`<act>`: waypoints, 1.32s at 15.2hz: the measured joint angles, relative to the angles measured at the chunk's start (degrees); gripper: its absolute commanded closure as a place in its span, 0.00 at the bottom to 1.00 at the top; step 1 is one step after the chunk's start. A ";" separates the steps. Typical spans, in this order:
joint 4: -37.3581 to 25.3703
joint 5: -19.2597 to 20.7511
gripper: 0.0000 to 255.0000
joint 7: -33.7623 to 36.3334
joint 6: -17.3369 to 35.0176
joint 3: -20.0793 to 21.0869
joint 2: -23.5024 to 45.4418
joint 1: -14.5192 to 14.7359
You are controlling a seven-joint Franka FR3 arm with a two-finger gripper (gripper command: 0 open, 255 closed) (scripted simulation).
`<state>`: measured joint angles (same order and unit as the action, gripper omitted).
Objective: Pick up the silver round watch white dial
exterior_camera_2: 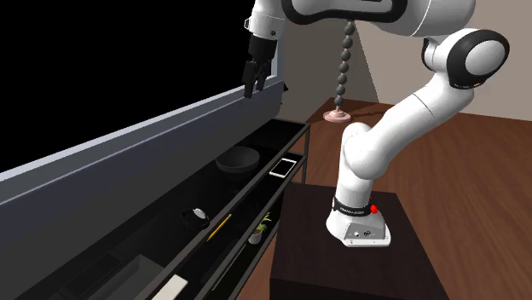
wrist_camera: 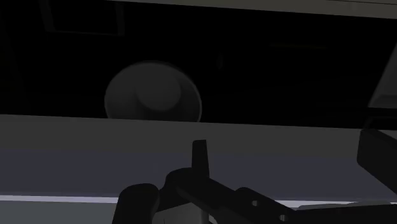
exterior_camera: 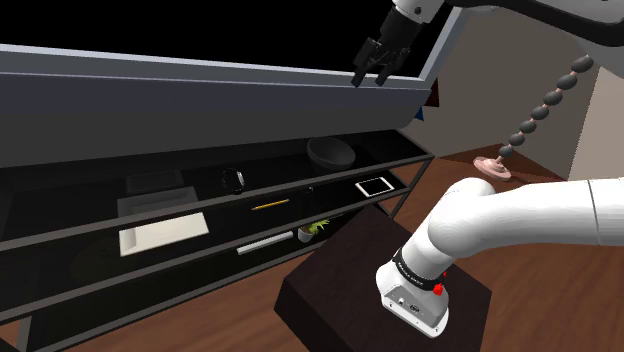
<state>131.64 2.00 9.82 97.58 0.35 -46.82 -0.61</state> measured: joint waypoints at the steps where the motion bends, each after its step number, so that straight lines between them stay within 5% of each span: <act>1: 0.00 0.00 0.00 0.00 0.00 0.00 0.00 0.00; 20: -4.84 -5.83 0.00 27.08 6.71 22.79 21.25 2.54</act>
<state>126.80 -3.83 36.90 104.30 23.15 -25.57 1.93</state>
